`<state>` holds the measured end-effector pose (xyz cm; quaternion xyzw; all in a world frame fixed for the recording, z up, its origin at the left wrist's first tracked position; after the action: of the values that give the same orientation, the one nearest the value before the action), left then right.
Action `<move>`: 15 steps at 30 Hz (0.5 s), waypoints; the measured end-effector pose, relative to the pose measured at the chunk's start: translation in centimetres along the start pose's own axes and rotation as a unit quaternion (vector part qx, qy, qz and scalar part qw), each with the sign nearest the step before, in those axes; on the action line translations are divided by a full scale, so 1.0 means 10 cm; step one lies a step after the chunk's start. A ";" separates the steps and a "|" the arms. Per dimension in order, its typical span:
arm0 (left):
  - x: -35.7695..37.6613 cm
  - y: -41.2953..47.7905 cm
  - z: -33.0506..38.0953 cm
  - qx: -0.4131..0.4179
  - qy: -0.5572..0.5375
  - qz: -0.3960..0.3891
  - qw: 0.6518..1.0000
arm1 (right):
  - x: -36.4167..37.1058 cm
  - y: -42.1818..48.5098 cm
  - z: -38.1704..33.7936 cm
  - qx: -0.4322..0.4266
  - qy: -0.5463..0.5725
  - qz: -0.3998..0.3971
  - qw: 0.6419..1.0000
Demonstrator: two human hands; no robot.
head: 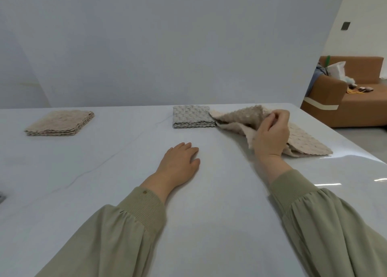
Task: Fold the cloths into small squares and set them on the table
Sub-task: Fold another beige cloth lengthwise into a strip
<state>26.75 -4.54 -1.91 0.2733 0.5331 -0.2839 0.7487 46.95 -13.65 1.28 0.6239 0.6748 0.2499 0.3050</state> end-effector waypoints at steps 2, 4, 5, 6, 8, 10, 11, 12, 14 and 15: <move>0.01 0.01 -0.01 -0.002 -0.001 -0.002 1.000 | 0.01 0.02 0.09 0.041 -0.059 -0.087 0.994; 0.03 0.02 -0.03 -0.006 -0.004 -0.005 1.000 | 0.04 0.01 0.20 0.053 -0.164 -0.199 0.965; 0.03 0.03 -0.03 -0.008 -0.006 -0.006 1.000 | 0.06 -0.01 0.24 0.053 -0.208 -0.244 0.946; 0.03 0.03 -0.03 -0.009 -0.007 -0.008 1.000 | 0.08 -0.02 0.27 0.048 -0.237 -0.276 0.930; 0.03 0.04 -0.03 -0.009 -0.008 -0.007 1.000 | 0.10 -0.02 0.29 0.039 -0.264 -0.318 0.910; 0.02 0.03 -0.03 -0.006 -0.009 -0.004 1.000 | 0.11 -0.02 0.26 0.030 -0.292 -0.350 0.889; 0.02 0.03 -0.02 -0.004 -0.008 -0.002 1.000 | 0.11 -0.02 0.25 0.010 -0.317 -0.356 0.879; 0.02 0.03 -0.02 -0.003 -0.008 -0.001 1.000 | 0.11 -0.02 0.26 -0.014 -0.348 -0.356 0.867; 0.02 0.02 -0.02 -0.003 -0.010 0.001 1.000 | 0.11 -0.01 0.28 -0.046 -0.407 -0.349 0.843; 0.01 0.02 -0.02 -0.003 -0.010 0.002 1.000 | 0.11 0.00 0.29 -0.042 -0.422 -0.352 0.834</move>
<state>26.81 -4.26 -2.09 0.2692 0.5261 -0.2836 0.7552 49.01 -12.71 -0.83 0.3754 0.6433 -0.1337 0.6537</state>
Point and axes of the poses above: each hand's wrist, its own y-axis towards the middle knuckle, its own x-axis out of the palm, z = x × y, the point moved 1 cm from there along y, towards the middle knuckle, and after that the axes turned 3 degrees about -x, right-handed, at the moved point
